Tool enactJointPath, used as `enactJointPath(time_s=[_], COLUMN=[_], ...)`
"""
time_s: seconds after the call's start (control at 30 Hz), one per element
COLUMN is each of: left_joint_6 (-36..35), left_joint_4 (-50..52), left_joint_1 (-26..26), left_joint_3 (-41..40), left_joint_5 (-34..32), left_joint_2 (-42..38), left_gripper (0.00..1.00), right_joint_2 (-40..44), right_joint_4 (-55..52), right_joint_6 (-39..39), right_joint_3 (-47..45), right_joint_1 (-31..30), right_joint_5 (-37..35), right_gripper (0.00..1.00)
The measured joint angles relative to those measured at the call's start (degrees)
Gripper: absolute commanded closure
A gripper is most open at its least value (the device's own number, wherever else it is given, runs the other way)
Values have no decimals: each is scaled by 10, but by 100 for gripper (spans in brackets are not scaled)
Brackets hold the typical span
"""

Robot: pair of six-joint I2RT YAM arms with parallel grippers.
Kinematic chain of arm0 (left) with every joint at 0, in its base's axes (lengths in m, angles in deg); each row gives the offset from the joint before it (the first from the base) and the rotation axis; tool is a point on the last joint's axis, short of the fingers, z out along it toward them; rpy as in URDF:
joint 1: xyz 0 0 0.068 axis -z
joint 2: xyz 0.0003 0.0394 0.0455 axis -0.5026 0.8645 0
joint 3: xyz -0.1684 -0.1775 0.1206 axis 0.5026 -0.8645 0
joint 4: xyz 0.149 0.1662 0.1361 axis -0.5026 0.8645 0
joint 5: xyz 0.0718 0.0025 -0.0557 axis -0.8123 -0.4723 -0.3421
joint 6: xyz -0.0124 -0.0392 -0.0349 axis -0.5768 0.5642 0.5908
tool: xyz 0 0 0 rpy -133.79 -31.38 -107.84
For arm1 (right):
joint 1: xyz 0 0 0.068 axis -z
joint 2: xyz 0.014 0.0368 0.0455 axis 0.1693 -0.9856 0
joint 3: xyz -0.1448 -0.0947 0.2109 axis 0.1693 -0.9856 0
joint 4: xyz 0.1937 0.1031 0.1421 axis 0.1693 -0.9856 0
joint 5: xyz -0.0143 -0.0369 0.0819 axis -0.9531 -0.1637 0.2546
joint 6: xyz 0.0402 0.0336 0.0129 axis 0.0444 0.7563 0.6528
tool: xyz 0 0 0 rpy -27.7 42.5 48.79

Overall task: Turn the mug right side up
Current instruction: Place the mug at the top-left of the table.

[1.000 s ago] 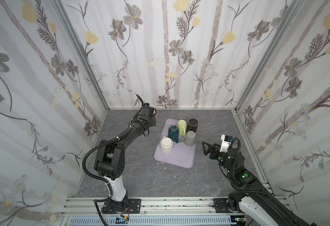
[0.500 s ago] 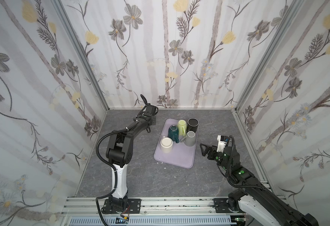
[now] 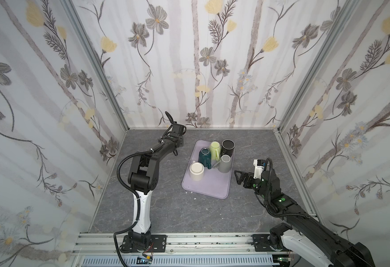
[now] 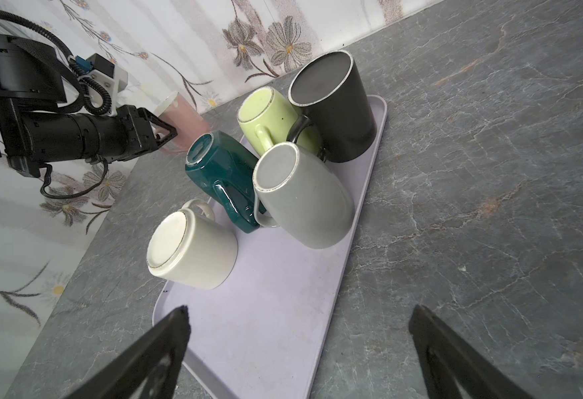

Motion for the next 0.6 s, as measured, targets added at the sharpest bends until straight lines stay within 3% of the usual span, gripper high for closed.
enactJointPath(time_s=[0.03, 0.1, 0.6], left_joint_6=[3, 6, 39], left_joint_4=[-4, -4, -3], left_joint_1=[0, 0, 2], left_joint_3=[-3, -10, -31], left_joint_5=[0, 0, 11], left_joint_2=[0, -3, -35], left_gripper=[13, 2, 0], right_joint_2=[-3, -8, -24], right_joint_4=[0, 0, -9], right_joint_6=[0, 0, 2], right_joint_3=[0, 1, 15], right_joint_1=[0, 0, 2], right_joint_5=[0, 0, 5], right_gripper=[0, 0, 0])
